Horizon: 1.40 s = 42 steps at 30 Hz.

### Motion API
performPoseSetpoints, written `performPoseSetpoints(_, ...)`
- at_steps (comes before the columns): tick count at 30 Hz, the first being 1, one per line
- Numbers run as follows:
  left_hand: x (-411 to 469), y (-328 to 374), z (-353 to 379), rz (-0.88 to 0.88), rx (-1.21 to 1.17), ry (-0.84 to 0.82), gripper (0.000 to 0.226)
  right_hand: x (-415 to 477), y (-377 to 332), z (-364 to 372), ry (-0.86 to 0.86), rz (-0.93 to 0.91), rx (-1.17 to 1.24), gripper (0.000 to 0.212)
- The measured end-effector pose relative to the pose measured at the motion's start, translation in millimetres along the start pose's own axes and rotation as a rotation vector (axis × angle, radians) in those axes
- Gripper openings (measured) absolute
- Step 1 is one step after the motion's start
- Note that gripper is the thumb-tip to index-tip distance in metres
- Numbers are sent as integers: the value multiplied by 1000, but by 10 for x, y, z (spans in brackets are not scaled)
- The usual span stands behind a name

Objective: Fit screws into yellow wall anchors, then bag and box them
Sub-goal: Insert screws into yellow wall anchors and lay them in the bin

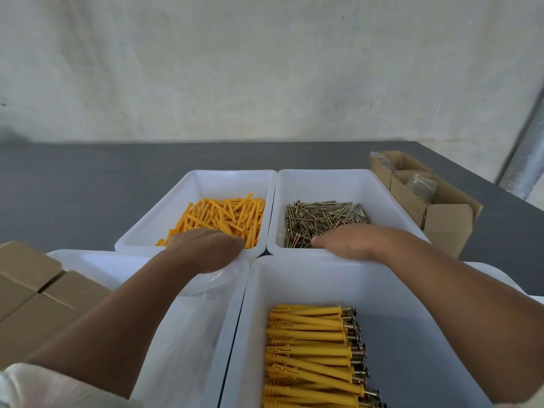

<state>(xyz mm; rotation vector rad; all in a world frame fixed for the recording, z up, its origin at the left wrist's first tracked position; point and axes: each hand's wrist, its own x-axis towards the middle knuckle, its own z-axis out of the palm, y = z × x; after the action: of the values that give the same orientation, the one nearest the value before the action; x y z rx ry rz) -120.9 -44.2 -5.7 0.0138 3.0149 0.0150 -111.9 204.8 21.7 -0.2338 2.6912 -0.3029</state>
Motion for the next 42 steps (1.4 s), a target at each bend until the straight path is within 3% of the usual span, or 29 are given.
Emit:
performPoseSetpoints(4,20,4,-3,-30,-16,-6,41,-51,-46,-21,-44,-34,-36,37)
performPoseSetpoints(10,8,20,-8,-6,-4,9,41,31,10,37,46,-38,-73,35)
performPoseSetpoints(17,36,-7,-28,-21,-64,-78,40,42,59,62,207,-74,43,37)
performPoseSetpoints(21,19,16,-27,-34,-58,-57,41,32,171,67,353,-127,284,40)
performPoseSetpoints(33,-6,56,-11,-107,-118,85,32,8,250,83,584,-110,633,40)
performPoseSetpoints(42,-65,60,1,-185,-460,326,16,13,294,96,637,-111,750,43)
